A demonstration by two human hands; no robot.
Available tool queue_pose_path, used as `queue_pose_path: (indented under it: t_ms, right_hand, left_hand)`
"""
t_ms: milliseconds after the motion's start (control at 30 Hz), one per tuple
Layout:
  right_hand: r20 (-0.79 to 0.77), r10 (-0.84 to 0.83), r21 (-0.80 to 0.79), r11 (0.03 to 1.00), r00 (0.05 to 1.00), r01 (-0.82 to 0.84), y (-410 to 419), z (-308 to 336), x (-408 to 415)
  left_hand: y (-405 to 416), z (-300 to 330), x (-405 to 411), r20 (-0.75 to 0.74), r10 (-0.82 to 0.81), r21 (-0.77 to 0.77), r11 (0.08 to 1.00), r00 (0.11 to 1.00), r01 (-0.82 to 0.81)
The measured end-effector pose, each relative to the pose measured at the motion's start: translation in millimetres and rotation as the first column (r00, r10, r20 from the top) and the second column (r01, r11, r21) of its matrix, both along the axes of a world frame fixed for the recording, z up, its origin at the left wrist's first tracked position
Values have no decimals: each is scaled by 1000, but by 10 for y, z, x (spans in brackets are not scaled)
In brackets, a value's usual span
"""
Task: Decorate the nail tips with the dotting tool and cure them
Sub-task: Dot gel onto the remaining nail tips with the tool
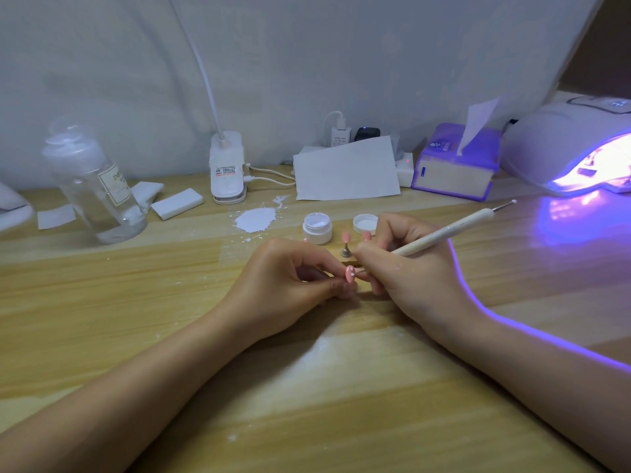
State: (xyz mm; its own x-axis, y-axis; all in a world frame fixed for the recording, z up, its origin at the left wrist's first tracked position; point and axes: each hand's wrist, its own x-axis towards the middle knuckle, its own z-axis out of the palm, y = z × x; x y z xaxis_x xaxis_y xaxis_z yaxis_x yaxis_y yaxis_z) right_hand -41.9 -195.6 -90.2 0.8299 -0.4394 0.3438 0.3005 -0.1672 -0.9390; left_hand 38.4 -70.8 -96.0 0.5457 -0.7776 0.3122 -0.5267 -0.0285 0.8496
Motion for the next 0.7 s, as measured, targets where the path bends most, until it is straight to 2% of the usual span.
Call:
queue_pose_path:
  t_ms: [333, 700]
  right_hand:
    - [6, 21, 50, 999, 1000, -21, 1, 0, 8]
    - [12, 30, 28, 999, 999, -31, -3, -5, 6]
  left_hand:
    - [-1, -1, -2, 0, 4, 3, 1000, 1000, -4]
    - [-10, -6, 5, 7, -2, 10, 1000, 1000, 2]
